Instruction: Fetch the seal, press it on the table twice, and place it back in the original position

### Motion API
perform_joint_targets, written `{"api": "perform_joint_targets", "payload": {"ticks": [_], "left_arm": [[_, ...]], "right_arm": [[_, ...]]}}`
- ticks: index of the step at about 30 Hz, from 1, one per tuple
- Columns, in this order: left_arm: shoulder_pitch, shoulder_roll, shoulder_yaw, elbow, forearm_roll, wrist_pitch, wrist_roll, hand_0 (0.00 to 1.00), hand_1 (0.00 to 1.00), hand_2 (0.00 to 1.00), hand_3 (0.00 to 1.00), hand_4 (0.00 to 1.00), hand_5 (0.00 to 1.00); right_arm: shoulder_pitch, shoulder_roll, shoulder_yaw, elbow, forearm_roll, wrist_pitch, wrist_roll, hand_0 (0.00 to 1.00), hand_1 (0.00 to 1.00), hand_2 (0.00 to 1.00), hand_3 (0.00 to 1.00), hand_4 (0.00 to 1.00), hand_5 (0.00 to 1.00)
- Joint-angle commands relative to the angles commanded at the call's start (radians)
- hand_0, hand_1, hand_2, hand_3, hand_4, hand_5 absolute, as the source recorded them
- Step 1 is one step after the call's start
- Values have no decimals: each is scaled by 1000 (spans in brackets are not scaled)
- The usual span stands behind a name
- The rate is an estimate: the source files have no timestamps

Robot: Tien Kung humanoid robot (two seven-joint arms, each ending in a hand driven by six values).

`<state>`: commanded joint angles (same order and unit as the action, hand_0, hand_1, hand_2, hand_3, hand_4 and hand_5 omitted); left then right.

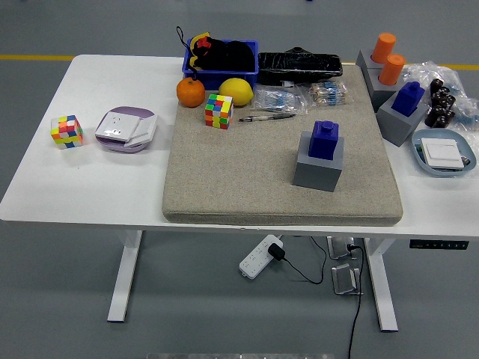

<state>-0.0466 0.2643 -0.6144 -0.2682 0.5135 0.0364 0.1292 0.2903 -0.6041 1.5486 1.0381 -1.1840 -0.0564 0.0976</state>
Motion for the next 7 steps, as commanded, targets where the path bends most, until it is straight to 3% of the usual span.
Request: {"api": "perform_joint_targets", "payload": {"ticks": [7], "left_arm": [[0,4,0,-2,0,2,-3,721,709,697,733,643,234]], "right_arm": [[-7,3,6,1,-1,0,-1,759,739,740,686,929,240]]}}
